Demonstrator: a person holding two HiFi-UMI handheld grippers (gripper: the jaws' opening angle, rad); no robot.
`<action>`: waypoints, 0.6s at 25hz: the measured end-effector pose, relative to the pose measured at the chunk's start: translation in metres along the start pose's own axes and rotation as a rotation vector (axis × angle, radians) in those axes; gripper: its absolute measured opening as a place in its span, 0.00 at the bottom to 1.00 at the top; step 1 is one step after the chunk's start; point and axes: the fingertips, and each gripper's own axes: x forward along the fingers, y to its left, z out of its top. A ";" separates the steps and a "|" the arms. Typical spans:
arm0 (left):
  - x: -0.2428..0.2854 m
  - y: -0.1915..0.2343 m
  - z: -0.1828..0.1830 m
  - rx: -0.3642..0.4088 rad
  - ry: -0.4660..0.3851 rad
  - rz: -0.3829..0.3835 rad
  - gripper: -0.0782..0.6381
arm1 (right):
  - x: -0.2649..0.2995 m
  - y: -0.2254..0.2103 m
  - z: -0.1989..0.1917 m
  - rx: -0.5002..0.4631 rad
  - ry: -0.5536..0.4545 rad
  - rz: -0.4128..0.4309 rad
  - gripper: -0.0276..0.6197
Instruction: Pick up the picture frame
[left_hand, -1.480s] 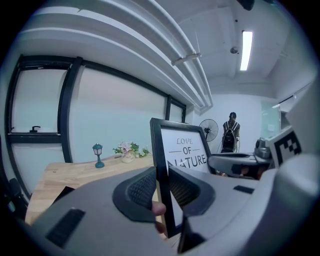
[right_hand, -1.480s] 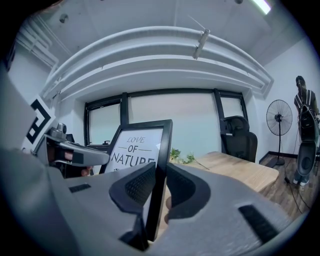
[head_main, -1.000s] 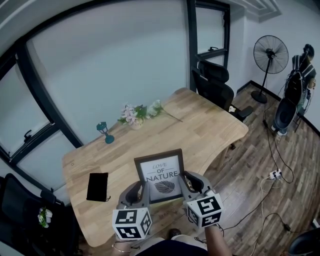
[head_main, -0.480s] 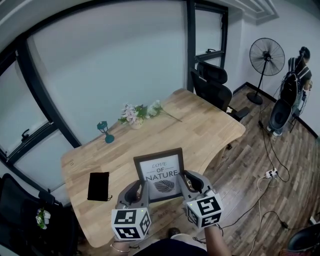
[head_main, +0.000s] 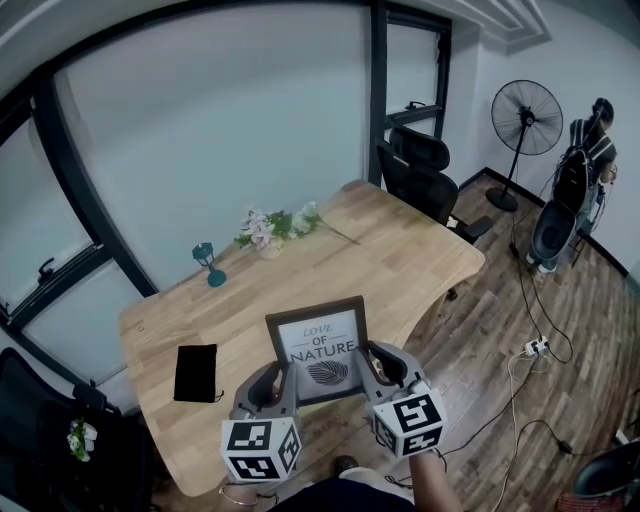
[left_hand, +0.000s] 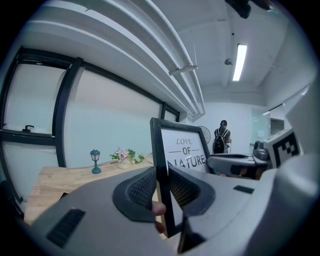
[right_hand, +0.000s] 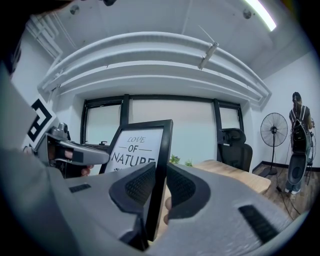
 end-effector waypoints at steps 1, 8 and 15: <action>-0.001 0.000 0.000 -0.001 -0.001 -0.001 0.21 | -0.001 0.001 0.000 -0.003 0.000 -0.002 0.15; -0.014 -0.002 0.001 -0.009 -0.011 -0.009 0.21 | -0.012 0.009 0.004 -0.007 0.002 -0.010 0.15; -0.033 -0.002 -0.004 -0.024 -0.019 -0.018 0.21 | -0.026 0.025 0.005 -0.017 0.002 -0.017 0.15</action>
